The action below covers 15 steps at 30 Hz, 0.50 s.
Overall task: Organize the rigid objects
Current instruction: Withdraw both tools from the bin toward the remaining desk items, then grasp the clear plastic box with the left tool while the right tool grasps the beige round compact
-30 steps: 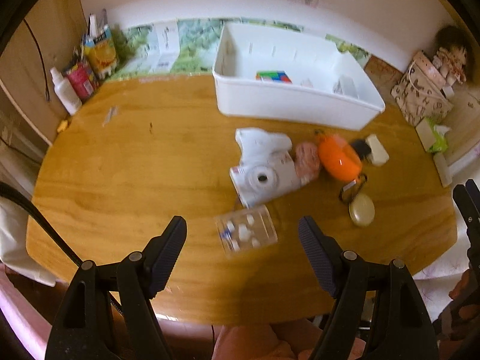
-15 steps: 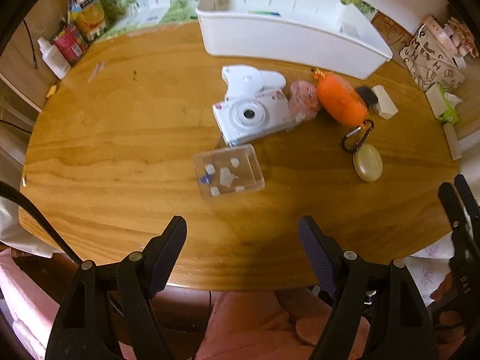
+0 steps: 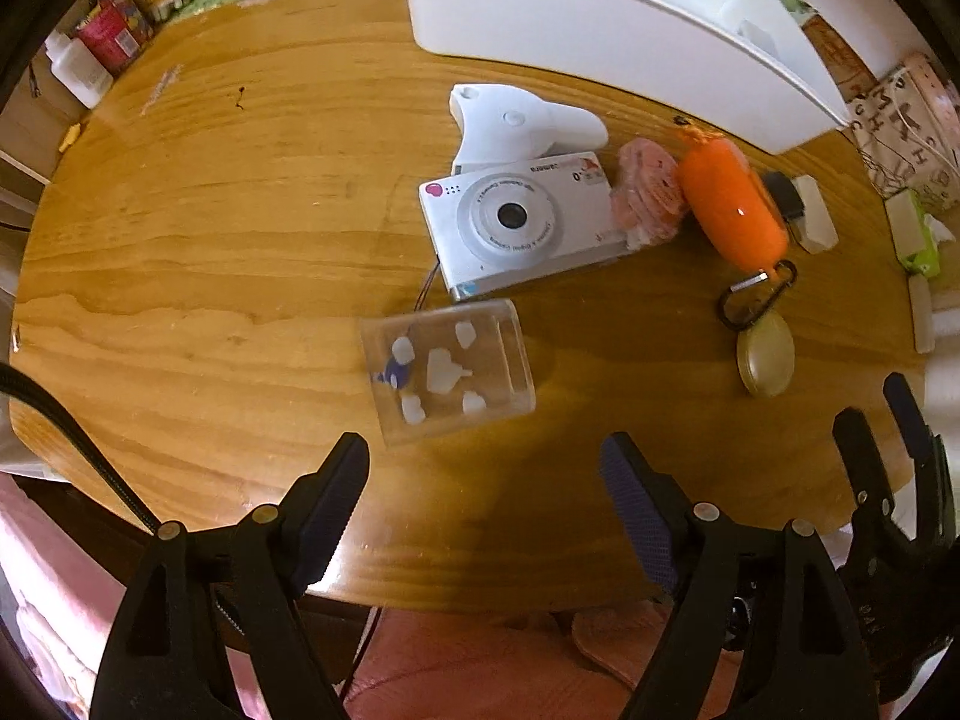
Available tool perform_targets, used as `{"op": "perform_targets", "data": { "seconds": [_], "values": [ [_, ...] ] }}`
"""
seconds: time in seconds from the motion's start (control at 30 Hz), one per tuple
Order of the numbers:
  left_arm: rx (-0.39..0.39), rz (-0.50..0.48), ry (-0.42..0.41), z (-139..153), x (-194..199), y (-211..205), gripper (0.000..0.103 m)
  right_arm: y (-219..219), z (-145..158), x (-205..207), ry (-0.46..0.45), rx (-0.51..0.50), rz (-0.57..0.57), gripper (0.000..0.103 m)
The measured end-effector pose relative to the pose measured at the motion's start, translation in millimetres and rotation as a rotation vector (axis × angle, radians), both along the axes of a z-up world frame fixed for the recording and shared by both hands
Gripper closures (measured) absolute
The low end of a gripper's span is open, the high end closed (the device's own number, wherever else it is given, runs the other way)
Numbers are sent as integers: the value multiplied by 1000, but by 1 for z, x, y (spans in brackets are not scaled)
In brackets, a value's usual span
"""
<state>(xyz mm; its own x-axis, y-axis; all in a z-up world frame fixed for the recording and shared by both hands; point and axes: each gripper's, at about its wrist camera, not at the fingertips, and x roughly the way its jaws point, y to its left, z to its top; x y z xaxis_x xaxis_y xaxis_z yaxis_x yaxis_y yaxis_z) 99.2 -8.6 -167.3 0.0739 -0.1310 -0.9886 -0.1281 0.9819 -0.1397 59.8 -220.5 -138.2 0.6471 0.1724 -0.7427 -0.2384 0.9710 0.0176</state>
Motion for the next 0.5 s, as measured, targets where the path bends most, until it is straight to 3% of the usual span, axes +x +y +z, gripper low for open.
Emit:
{"op": "perform_targets", "data": {
  "seconds": [0.5],
  "values": [
    [16,11,143,-30,41,-2,21,35,-33,36,155,-99,143,21]
  ]
}}
